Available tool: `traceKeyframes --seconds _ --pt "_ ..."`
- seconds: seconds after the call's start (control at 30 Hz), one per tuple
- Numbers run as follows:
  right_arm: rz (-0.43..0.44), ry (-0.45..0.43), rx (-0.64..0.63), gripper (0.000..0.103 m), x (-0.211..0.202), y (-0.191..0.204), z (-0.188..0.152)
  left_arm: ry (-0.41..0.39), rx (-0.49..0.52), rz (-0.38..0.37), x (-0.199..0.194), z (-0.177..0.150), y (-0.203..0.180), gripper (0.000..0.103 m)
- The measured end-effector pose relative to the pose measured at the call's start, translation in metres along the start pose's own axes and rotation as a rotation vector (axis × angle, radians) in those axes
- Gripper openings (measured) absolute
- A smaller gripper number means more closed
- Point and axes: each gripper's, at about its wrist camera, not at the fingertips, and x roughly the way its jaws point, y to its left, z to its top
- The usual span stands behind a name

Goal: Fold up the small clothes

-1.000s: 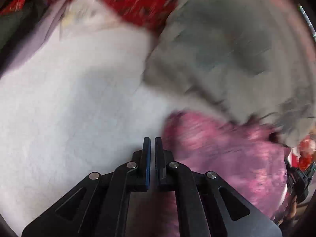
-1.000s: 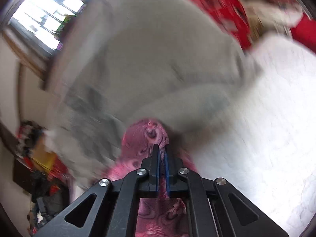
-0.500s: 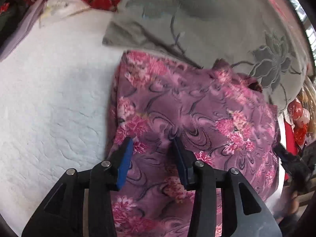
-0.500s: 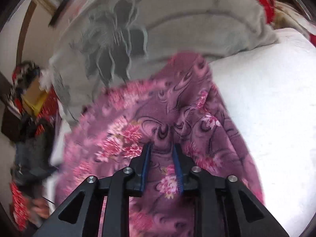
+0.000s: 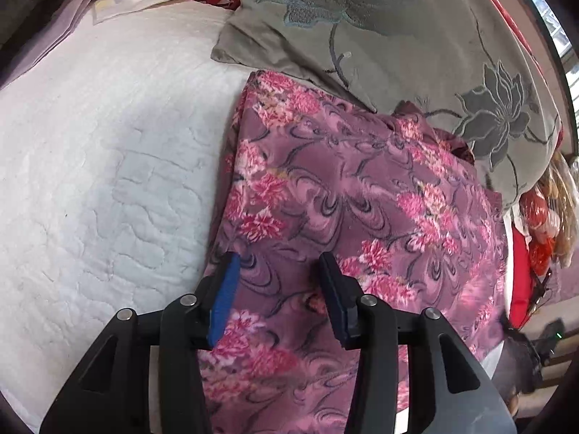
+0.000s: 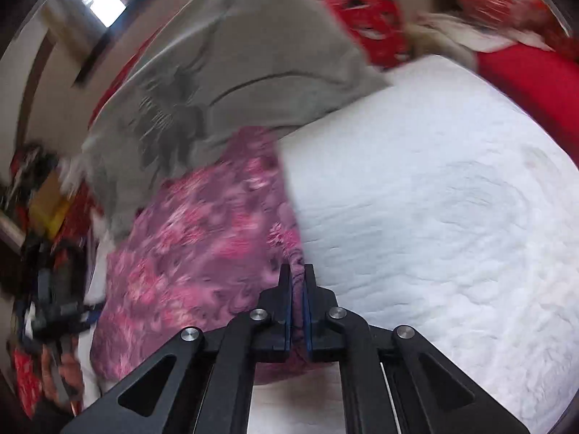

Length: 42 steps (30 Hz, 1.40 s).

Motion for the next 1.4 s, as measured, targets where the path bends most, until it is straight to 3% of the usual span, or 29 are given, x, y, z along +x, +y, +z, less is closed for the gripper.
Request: traceKeyframes --seconds 0.07,0.1,0.2,0.3,0.37,0.43,0.5,0.57,0.63,0.83,1.03,1.2,1.4 --pt "-0.052 0.124 0.055 0.005 0.020 -0.019 -0.007 0.018 -0.018 -0.003 -0.006 -0.002 0.004 0.043" --pt "-0.066 0.141 0.058 0.007 0.021 -0.019 -0.012 0.024 -0.024 -0.008 -0.010 -0.008 0.002 0.043" --pt "-0.093 0.045 0.017 0.012 -0.006 0.002 -0.014 0.010 -0.015 -0.043 -0.031 -0.024 0.006 0.045" --pt "-0.020 -0.019 -0.028 0.016 -0.026 0.019 -0.023 -0.009 -0.007 -0.042 -0.039 -0.046 0.010 0.059" --pt "-0.035 0.043 -0.049 0.020 -0.017 0.026 -0.034 0.019 -0.003 -0.031 -0.030 -0.061 0.014 0.061" --pt "-0.155 0.223 -0.095 0.022 0.013 0.026 -0.051 0.037 0.020 -0.032 -0.024 -0.071 0.015 0.061" --pt "-0.196 0.176 -0.144 0.024 0.006 0.037 -0.056 0.008 0.079 0.000 -0.031 -0.079 0.007 0.061" --pt "-0.224 0.225 -0.135 0.031 0.001 0.044 -0.059 0.020 0.125 0.041 -0.032 -0.085 -0.001 0.061" --pt "-0.251 0.270 -0.151 0.031 -0.001 0.052 -0.067 0.016 0.149 0.064 -0.032 -0.090 -0.006 0.062" --pt "-0.307 0.297 -0.223 0.034 0.002 0.062 -0.087 0.008 0.196 0.112 -0.027 -0.096 -0.013 0.066" --pt "-0.251 0.259 -0.247 0.036 -0.007 0.064 -0.086 0.011 0.220 0.144 -0.023 -0.098 -0.021 0.078" --pt "-0.169 0.126 -0.326 0.037 -0.012 0.089 -0.057 0.006 0.254 0.200 -0.018 -0.103 -0.030 0.082" --pt "-0.099 0.072 -0.244 0.037 0.015 0.088 -0.020 0.017 0.259 0.214 -0.017 -0.099 -0.034 0.082"
